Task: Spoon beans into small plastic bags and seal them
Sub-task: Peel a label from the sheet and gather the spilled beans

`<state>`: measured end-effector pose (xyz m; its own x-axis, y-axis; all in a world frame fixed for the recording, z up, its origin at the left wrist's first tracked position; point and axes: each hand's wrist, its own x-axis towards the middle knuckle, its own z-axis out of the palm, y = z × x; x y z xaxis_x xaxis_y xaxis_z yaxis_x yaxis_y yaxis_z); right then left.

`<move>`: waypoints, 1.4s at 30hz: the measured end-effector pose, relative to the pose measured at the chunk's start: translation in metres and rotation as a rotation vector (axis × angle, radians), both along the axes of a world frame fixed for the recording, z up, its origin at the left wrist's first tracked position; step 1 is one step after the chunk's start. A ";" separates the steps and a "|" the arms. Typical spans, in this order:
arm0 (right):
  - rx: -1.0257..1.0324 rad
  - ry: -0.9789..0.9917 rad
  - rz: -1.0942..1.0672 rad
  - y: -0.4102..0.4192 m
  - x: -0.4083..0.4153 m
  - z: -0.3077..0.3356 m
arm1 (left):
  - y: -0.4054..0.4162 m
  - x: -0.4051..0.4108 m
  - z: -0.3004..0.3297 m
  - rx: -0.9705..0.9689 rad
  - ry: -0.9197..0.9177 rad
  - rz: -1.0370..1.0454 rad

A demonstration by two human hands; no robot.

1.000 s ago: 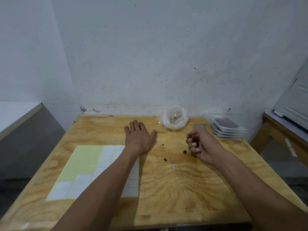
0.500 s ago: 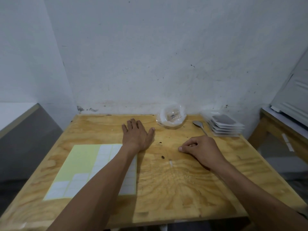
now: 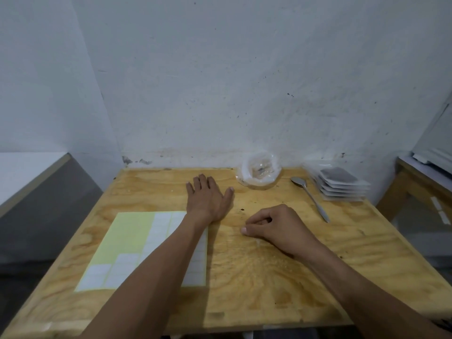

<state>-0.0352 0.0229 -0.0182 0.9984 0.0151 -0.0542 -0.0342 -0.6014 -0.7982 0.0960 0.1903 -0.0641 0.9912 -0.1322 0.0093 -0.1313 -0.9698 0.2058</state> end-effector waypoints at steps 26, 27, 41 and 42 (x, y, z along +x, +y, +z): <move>0.907 0.305 -0.403 -0.051 0.078 -0.006 | 0.028 0.010 0.035 -0.525 -0.388 -0.242; 0.852 0.276 -0.412 -0.051 0.084 -0.007 | 0.038 0.010 0.036 -0.529 -0.406 -0.232; 0.766 0.376 -0.343 -0.057 0.078 0.015 | 0.047 -0.013 0.056 -0.453 -0.466 -0.399; 0.735 0.380 -0.325 -0.063 0.069 0.020 | 0.037 -0.016 0.057 -0.465 -0.459 -0.427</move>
<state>0.0336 -0.0397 0.0014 0.8761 -0.1045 -0.4706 -0.4549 0.1441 -0.8788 0.0798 0.2273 -0.0068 0.7389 -0.3833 0.5542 -0.6440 -0.6436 0.4136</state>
